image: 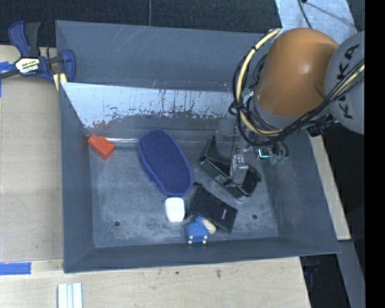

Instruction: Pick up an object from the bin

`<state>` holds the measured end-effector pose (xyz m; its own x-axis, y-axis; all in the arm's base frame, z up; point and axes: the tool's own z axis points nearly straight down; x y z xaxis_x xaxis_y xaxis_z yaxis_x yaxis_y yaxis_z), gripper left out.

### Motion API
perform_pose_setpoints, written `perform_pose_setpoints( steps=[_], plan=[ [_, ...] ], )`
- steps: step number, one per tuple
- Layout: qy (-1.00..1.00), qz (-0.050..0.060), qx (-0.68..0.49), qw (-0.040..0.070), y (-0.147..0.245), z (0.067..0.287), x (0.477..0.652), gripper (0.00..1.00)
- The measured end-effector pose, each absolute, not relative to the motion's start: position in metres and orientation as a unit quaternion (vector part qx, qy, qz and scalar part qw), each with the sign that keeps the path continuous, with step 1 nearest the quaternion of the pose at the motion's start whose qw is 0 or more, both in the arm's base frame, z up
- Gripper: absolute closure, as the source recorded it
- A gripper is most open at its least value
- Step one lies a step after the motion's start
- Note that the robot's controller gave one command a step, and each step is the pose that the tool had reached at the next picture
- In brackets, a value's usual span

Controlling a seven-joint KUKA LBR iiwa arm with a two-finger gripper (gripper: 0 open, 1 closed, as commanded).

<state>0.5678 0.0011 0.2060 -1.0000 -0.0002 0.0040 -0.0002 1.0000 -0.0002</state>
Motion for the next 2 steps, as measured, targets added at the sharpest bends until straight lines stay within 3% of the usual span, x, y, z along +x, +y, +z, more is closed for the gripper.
perform_pose_setpoints(
  steps=[1, 2],
  plan=[
    [-1.000, 0.000, -0.019, -0.013, -0.037, 0.090, 0.579, 0.00],
    [-0.981, 0.000, -0.195, -0.001, -0.031, 0.100, 0.618, 0.00]
  ],
)
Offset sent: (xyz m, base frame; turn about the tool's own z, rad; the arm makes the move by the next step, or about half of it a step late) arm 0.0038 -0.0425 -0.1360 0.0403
